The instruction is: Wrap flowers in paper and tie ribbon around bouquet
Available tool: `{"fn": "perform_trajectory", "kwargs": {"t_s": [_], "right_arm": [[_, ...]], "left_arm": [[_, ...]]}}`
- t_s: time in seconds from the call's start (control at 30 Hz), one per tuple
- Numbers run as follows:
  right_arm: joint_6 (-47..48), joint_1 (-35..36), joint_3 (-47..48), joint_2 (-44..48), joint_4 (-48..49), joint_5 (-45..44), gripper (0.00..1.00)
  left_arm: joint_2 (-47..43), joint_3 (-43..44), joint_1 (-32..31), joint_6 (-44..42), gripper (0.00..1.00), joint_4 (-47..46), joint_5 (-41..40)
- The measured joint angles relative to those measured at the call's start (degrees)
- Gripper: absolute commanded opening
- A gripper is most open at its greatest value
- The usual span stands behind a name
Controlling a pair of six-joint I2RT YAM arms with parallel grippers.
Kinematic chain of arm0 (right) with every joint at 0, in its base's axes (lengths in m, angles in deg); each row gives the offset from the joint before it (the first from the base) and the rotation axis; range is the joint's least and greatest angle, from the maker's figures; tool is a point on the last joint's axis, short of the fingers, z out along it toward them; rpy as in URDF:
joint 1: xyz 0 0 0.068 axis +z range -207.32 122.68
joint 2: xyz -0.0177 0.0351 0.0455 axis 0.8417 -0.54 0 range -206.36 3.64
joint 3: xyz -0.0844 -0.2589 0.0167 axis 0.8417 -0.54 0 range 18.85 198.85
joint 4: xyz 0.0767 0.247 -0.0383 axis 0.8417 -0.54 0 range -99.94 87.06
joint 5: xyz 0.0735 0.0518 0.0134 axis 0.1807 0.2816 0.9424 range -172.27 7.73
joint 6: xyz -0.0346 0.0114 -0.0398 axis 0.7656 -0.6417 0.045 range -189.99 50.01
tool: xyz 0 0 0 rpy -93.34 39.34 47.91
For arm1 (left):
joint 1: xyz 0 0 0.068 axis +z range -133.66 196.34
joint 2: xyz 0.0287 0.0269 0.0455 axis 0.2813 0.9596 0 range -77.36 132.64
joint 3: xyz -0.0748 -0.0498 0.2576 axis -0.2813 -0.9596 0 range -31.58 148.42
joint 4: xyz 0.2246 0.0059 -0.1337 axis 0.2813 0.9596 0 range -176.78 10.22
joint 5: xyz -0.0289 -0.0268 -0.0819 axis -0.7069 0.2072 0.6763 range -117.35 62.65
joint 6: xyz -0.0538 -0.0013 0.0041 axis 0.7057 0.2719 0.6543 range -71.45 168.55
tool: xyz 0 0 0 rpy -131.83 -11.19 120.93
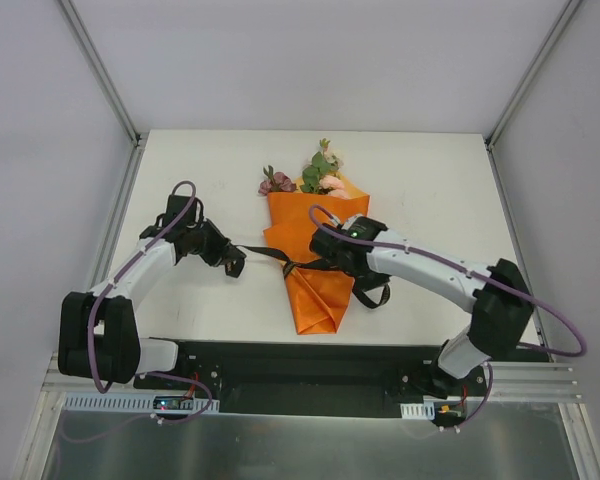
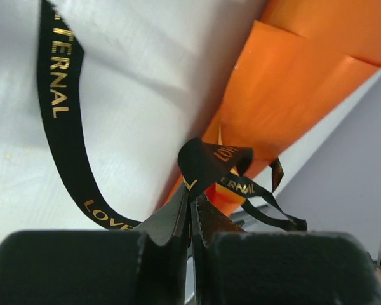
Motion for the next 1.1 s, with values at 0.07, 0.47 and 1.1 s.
{"fn": "perform_trajectory", "kwargs": {"t_s": [0.07,0.47,1.1], "right_arm": [[1.4,0.3,-2.5,4.0,1.7,3.1,0.00],[6.3,-9.9,-2.2,1.4,14.4,13.2,0.00],[2.0,-14.2,-14.9,3.6,21.9,16.3,0.00]], "left_arm": [[-0.5,0.4,0.0,0.0,0.00,-0.1,3.0],[-11.8,1.6,-1.6,0.4,0.00,0.4,10.4],[-4.0,5.7,-4.3,-1.9,0.00,1.2,11.1]]}}
